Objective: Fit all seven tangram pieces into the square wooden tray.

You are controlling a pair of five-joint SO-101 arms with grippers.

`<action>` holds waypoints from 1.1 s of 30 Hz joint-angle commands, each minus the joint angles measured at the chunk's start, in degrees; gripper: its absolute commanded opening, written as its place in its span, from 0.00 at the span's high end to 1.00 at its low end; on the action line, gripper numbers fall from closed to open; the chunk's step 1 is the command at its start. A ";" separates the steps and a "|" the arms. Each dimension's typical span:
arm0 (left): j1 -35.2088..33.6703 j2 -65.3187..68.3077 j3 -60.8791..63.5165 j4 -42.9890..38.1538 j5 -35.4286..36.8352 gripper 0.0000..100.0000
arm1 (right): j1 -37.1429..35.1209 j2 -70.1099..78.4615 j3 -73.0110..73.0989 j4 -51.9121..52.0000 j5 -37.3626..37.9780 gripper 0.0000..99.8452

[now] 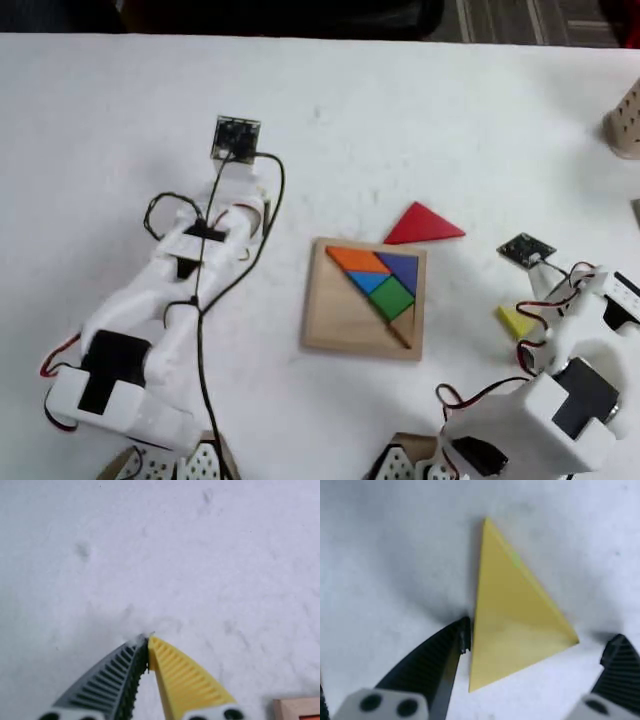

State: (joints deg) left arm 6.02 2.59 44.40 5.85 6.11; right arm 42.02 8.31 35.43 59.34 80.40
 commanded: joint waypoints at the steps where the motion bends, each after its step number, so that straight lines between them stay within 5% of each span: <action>1: -0.92 -0.31 -1.58 -1.58 -0.53 0.97 | -0.13 2.59 -1.05 -0.75 -0.53 0.64; 33: -0.92 -0.31 -1.58 -1.58 -0.53 0.97 | -2.07 1.27 -1.76 4.35 4.13 0.68</action>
State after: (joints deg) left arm 6.02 2.59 44.40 5.85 6.11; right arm 41.41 8.92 34.37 62.51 83.65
